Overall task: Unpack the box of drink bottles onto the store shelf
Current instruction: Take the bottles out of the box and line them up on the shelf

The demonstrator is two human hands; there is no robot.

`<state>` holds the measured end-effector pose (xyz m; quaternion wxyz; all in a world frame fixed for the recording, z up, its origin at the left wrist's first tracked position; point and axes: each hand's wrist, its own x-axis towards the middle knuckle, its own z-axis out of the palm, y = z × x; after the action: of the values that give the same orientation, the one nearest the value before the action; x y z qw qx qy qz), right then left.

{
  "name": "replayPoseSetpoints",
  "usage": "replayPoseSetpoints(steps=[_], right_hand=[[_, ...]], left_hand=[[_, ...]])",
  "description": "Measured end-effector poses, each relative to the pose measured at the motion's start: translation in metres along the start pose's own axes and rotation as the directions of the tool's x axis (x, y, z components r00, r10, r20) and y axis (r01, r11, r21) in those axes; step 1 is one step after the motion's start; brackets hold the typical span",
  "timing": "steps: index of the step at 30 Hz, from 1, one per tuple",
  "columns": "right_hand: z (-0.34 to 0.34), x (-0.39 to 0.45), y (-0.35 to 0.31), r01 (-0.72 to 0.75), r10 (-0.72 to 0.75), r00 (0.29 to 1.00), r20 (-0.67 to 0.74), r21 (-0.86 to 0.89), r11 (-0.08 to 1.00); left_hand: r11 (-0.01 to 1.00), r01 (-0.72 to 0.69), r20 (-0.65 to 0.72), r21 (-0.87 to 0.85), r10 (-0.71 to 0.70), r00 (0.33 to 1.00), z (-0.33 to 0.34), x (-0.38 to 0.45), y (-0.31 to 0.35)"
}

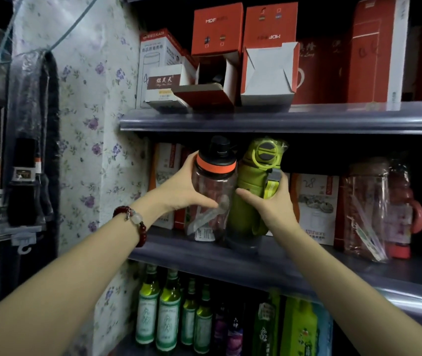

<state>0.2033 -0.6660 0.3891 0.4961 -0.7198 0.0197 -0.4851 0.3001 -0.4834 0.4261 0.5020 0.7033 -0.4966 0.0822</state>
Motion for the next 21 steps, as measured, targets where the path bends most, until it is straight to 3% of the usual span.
replayPoseSetpoints(steps=[6,15,21], right_hand=[[0.001,0.000,0.001,-0.081,0.075,0.994,-0.074,-0.074,0.994],[0.007,0.001,0.004,-0.113,0.110,0.993,-0.031,-0.114,0.987],[0.031,0.002,0.002,-0.053,0.053,0.999,-0.004,-0.167,0.985]], left_hand=[[0.994,0.062,-0.182,0.088,-0.045,0.982,0.010,0.000,-0.006],[0.979,0.177,-0.264,-0.101,-0.198,0.944,0.020,0.012,-0.025],[0.878,0.272,-0.231,-0.395,-0.381,0.895,-0.001,0.013,-0.049]])
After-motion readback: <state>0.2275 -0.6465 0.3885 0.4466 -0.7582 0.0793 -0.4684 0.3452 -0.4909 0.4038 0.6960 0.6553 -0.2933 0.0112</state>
